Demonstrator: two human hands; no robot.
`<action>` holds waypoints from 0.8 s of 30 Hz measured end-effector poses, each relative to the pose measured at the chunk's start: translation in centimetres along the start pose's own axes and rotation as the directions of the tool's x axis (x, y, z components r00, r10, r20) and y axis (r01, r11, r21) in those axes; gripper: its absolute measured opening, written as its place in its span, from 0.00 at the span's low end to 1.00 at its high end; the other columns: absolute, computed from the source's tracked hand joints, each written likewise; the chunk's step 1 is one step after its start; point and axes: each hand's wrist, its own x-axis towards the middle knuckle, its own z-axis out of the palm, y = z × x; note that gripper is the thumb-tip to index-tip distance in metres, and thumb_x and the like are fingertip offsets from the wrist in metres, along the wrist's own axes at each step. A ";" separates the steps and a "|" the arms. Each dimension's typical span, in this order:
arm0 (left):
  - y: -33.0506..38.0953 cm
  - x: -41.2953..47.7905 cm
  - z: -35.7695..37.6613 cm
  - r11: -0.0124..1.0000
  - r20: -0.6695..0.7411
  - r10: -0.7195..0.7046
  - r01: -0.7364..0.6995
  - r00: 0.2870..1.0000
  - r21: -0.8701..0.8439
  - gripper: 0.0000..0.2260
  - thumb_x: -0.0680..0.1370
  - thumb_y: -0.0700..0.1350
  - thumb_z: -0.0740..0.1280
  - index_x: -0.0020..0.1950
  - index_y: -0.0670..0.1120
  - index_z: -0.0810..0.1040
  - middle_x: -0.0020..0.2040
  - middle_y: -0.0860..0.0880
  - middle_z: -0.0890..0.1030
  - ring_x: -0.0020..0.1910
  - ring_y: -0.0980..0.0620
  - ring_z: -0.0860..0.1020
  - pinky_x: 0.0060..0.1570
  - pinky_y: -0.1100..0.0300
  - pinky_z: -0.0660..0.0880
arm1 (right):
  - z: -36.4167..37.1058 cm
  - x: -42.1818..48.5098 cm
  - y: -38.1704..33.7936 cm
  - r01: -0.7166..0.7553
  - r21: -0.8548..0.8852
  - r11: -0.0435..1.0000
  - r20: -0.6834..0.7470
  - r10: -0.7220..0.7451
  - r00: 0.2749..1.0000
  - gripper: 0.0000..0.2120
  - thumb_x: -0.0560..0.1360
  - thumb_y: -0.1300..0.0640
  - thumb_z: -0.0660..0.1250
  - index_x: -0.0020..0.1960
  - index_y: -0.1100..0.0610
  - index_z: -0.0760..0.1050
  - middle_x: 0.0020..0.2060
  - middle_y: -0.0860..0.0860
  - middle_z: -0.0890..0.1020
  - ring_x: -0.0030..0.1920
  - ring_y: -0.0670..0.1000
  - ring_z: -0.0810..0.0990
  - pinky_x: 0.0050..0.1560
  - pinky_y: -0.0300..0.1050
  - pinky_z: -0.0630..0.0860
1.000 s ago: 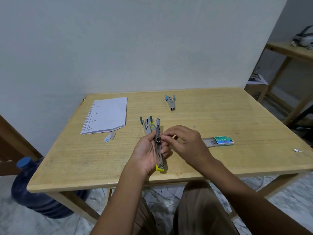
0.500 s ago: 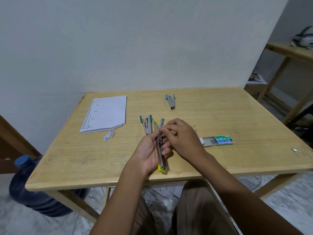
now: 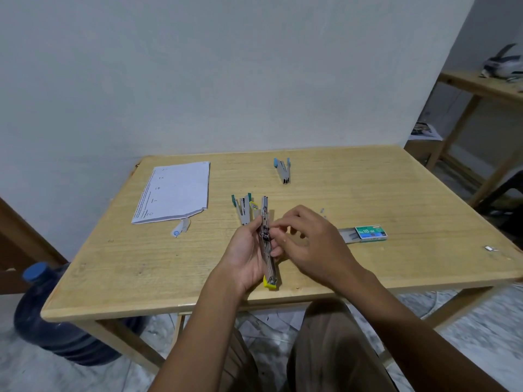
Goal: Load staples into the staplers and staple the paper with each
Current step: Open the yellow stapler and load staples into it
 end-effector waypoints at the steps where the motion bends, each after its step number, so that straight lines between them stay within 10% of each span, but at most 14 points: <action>1: 0.0 0.0 -0.1 1.000 -0.014 -0.006 0.006 1.000 0.004 0.15 0.84 0.51 0.56 0.57 0.41 0.74 0.41 0.43 0.76 0.34 0.49 0.76 0.31 0.57 0.76 | -0.4 -0.3 -0.2 0.034 0.028 0.999 0.089 -0.036 0.995 0.14 0.76 0.43 0.66 0.57 0.49 0.81 0.47 0.42 0.77 0.46 0.42 0.77 0.45 0.43 0.78; 5: 0.3 -0.2 0.0 1.000 -0.077 0.008 -0.006 0.997 0.029 0.16 0.83 0.53 0.57 0.43 0.44 0.75 0.41 0.43 0.80 0.37 0.47 0.78 0.45 0.53 0.75 | -0.9 -1.4 -0.3 0.243 0.061 0.968 0.318 -0.250 0.915 0.25 0.70 0.37 0.72 0.62 0.49 0.78 0.55 0.45 0.77 0.51 0.44 0.78 0.47 0.44 0.79; 11: 0.5 -0.3 0.2 1.000 -0.086 0.024 -0.025 0.996 -0.007 0.18 0.84 0.53 0.55 0.39 0.45 0.73 0.39 0.43 0.81 0.36 0.48 0.78 0.46 0.54 0.75 | -0.2 -1.5 0.5 0.407 0.064 0.911 0.171 -0.411 0.895 0.16 0.74 0.54 0.73 0.60 0.59 0.81 0.55 0.53 0.82 0.55 0.48 0.81 0.51 0.46 0.80; 17: -0.2 -0.5 1.0 0.996 0.060 0.075 -0.078 0.995 0.049 0.20 0.84 0.50 0.54 0.51 0.39 0.80 0.39 0.41 0.81 0.34 0.48 0.77 0.39 0.55 0.70 | -1.2 0.2 -0.5 -0.027 0.349 0.937 -0.056 0.050 0.997 0.17 0.78 0.52 0.67 0.66 0.52 0.77 0.56 0.48 0.80 0.56 0.40 0.77 0.56 0.29 0.71; 24: -0.6 -1.1 1.4 0.972 0.203 0.027 -0.074 0.979 0.223 0.20 0.85 0.51 0.52 0.53 0.41 0.80 0.42 0.41 0.80 0.38 0.46 0.76 0.38 0.56 0.71 | -0.9 2.1 -0.8 -0.498 0.668 0.554 0.177 0.531 0.829 0.29 0.71 0.32 0.66 0.70 0.38 0.70 0.65 0.42 0.76 0.53 0.46 0.78 0.52 0.40 0.77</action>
